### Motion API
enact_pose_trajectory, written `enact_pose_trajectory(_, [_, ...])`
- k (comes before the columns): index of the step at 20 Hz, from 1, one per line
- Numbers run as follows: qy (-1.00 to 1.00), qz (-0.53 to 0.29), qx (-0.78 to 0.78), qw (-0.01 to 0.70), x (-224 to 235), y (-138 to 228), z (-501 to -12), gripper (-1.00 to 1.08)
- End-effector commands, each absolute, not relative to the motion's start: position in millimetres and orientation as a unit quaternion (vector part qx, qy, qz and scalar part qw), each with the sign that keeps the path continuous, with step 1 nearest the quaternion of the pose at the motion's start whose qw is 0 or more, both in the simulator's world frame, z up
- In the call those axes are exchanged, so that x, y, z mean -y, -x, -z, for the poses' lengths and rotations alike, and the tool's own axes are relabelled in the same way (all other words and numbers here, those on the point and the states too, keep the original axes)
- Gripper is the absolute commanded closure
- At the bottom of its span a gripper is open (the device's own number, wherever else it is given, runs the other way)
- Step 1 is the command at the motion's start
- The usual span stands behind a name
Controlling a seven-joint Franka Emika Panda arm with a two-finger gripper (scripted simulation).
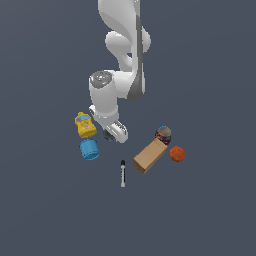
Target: Pick up a designated object from a clutter of objects.
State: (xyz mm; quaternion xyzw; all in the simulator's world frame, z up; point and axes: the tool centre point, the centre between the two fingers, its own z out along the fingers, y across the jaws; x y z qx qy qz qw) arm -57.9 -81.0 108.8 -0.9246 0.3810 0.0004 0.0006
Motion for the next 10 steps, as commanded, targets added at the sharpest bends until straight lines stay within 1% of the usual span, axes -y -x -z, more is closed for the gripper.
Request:
enact_pose_trajectory(1, [0.925, 0.0, -0.381, 0.0, 74.9, 59.5, -132.5, 1.08])
enact_pose_trajectory(10, [0.924, 0.001, -0.382, -0.001, 51.3, 65.1, -222.0, 1.08])
